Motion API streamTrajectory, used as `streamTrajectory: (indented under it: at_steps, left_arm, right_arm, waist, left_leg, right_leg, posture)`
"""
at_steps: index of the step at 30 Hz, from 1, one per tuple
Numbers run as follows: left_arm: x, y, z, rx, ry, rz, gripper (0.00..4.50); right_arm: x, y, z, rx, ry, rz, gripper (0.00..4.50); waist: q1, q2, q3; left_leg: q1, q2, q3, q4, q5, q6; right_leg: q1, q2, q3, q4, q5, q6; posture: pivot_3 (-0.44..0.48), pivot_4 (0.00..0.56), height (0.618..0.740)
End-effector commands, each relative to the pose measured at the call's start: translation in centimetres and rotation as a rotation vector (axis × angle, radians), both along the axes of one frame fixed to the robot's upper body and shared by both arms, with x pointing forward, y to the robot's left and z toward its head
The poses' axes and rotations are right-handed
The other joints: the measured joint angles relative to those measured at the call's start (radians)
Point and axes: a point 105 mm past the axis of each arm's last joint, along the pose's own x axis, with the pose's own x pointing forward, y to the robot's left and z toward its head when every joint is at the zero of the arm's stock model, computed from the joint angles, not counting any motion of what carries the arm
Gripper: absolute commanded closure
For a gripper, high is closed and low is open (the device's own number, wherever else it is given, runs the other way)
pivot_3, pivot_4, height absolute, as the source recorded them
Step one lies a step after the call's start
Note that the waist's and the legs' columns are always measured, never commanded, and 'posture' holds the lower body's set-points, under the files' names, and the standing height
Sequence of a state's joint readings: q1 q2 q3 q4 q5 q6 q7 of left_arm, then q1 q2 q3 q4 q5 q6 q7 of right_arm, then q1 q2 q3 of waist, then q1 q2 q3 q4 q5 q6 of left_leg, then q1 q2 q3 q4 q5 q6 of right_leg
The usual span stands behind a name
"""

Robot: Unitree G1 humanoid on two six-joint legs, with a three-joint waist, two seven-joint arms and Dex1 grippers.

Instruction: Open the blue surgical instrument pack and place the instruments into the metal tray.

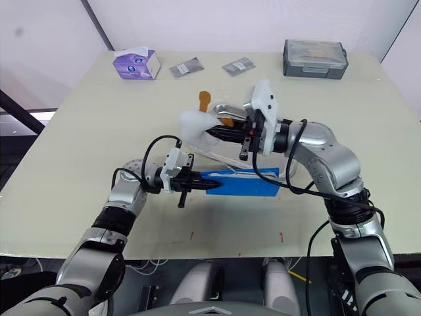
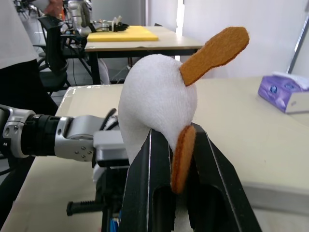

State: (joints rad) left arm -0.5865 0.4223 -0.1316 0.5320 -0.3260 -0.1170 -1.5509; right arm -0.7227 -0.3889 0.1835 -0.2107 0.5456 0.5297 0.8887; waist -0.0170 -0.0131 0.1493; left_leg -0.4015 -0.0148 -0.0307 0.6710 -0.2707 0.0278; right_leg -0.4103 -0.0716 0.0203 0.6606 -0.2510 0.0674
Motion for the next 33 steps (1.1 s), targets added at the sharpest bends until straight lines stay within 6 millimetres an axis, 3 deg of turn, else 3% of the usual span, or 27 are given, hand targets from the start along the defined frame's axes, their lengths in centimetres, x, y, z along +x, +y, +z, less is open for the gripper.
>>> streamTrajectory:
  at_steps: [1,4,7,9,13,14,15,17,20,26,33]
  left_arm:
    - [-0.1,-0.4,0.0,0.019,-0.018,-0.039,4.5]
    - [0.1,-0.3,0.0,0.022,-0.019,-0.039,4.5]
    - [0.4,-0.1,0.0,0.028,-0.022,-0.036,4.5]
    - [0.7,-0.1,0.1,0.032,-0.026,-0.035,4.5]
    - [0.8,-0.1,0.1,0.036,-0.026,-0.043,4.5]
    - [0.9,-0.1,0.1,0.038,-0.026,-0.047,4.5]
    - [0.9,-0.1,0.1,0.039,-0.025,-0.048,4.5]
    - [0.9,-0.1,0.1,0.041,-0.025,-0.05,4.5]
    - [1.0,-0.1,0.2,0.043,-0.028,-0.054,4.5]
    - [1.0,-0.1,0.3,0.045,-0.031,-0.058,4.5]
    - [0.6,0.2,0.4,0.039,-0.021,-0.068,4.5]
  right_arm:
    - [-1.1,-0.1,1.3,0.018,-0.12,0.032,4.42]
    - [-2.1,-0.6,0.6,-0.019,-0.14,0.068,4.42]
    - [-4.1,-0.8,-1.8,-0.132,-0.162,0.163,4.42]
    - [-4.4,-1.0,-3.9,-0.212,-0.19,0.161,4.42]
    - [-4.7,-0.9,-4.7,-0.231,-0.202,0.176,2.66]
    - [-4.8,-0.9,-4.6,-0.23,-0.201,0.18,2.66]
    - [-4.8,-0.8,-4.6,-0.227,-0.197,0.184,2.07]
    - [-4.8,-0.9,-4.4,-0.223,-0.196,0.186,1.54]
    - [-4.9,-1.4,-4.2,-0.227,-0.196,0.191,0.07]
    - [-4.3,-2.5,-3.6,-0.206,-0.201,0.148,0.07]
    - [-2.2,-7.2,-4.4,-0.159,-0.077,-0.038,0.07]
  waist:
    - [0.0,0.0,0.0]
    - [0.001,0.0,0.0]
    - [0.001,0.0,0.0]
    - [0.001,0.0,0.0]
    - [-0.001,0.0,0.0]
    - [-0.001,0.0,0.0]
    - [-0.001,0.0,0.0]
    - [0.0,0.0,0.0]
    - [0.0,0.0,0.0]
    - [0.001,0.0,0.0]
    - [0.002,-0.001,0.0]
  left_leg:
    - [0.0,0.0,0.0,0.0,0.0,0.0]
    - [0.0,0.0,0.0,0.0,0.0,0.0]
    - [0.0,0.0,-0.001,0.0,-0.001,0.001]
    - [0.0,0.0,-0.001,0.0,-0.002,0.003]
    - [0.0,0.0,0.0,0.0,-0.002,0.003]
    - [0.0,0.0,-0.001,0.0,-0.001,0.002]
    - [0.0,0.0,-0.001,0.0,-0.001,0.002]
    - [0.0,0.0,-0.001,0.0,-0.001,0.002]
    - [0.0,0.0,-0.001,0.0,-0.001,0.002]
    - [0.0,0.0,-0.001,0.0,-0.002,0.003]
    - [0.0,0.0,-0.001,0.0,-0.002,0.003]
  right_leg:
    - [0.0,0.0,0.0,0.0,0.0,0.0]
    - [0.0,0.0,0.0,0.0,0.0,0.0]
    - [0.0,0.0,-0.001,0.0,0.0,0.0]
    - [0.0,0.0,-0.001,0.0,0.0,0.0]
    - [0.0,0.0,-0.001,0.0,0.0,0.0]
    - [0.0,0.0,-0.001,0.0,0.0,0.0]
    - [0.0,0.0,-0.001,0.0,0.0,0.0]
    - [0.0,0.0,-0.001,0.0,0.0,0.0]
    - [0.0,0.0,-0.001,-0.001,0.0,0.0]
    - [0.0,0.0,-0.001,-0.001,0.0,0.0]
    - [0.001,0.0,-0.001,-0.001,0.0,0.0]
  posture:
    - [0.0,0.15,0.734]
    - [0.0,0.15,0.734]
    - [0.0,0.15,0.734]
    - [0.0,0.15,0.734]
    - [0.0,0.15,0.734]
    - [0.0,0.15,0.734]
    - [0.0,0.15,0.734]
    - [0.0,0.15,0.734]
    - [0.0,0.15,0.734]
    - [0.0,0.15,0.734]
    - [0.0,0.15,0.734]
